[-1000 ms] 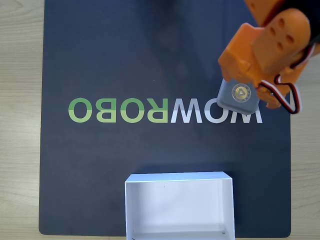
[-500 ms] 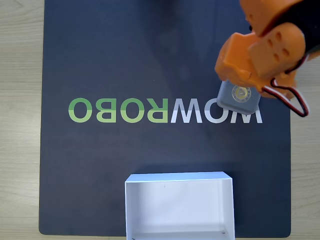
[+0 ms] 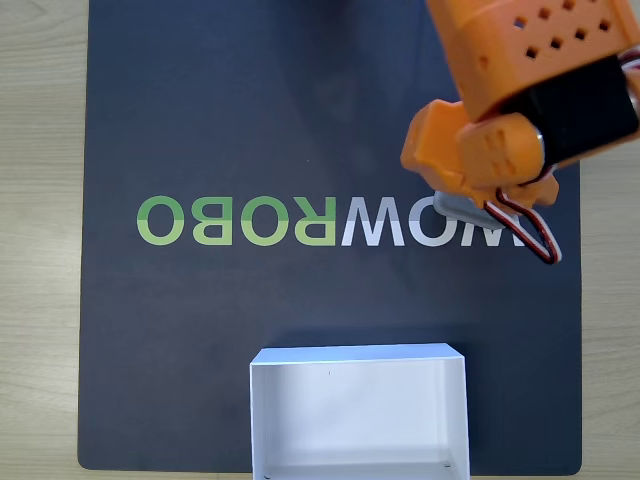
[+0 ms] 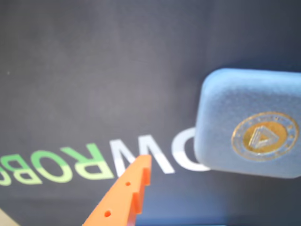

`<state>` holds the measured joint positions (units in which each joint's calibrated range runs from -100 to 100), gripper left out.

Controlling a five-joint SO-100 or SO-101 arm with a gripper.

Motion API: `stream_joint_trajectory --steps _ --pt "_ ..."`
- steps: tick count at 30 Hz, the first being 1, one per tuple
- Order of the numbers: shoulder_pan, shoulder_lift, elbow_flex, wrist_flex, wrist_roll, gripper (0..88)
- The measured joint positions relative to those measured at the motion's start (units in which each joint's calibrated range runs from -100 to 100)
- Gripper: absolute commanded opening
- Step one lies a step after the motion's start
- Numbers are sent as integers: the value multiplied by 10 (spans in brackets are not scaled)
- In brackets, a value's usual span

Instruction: Grab the usb to bin

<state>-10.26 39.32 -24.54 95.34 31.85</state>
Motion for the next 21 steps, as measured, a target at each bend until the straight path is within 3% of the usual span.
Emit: stream_joint_trajectory --steps 21 --pt "-21 63 -1 -42 13 468"
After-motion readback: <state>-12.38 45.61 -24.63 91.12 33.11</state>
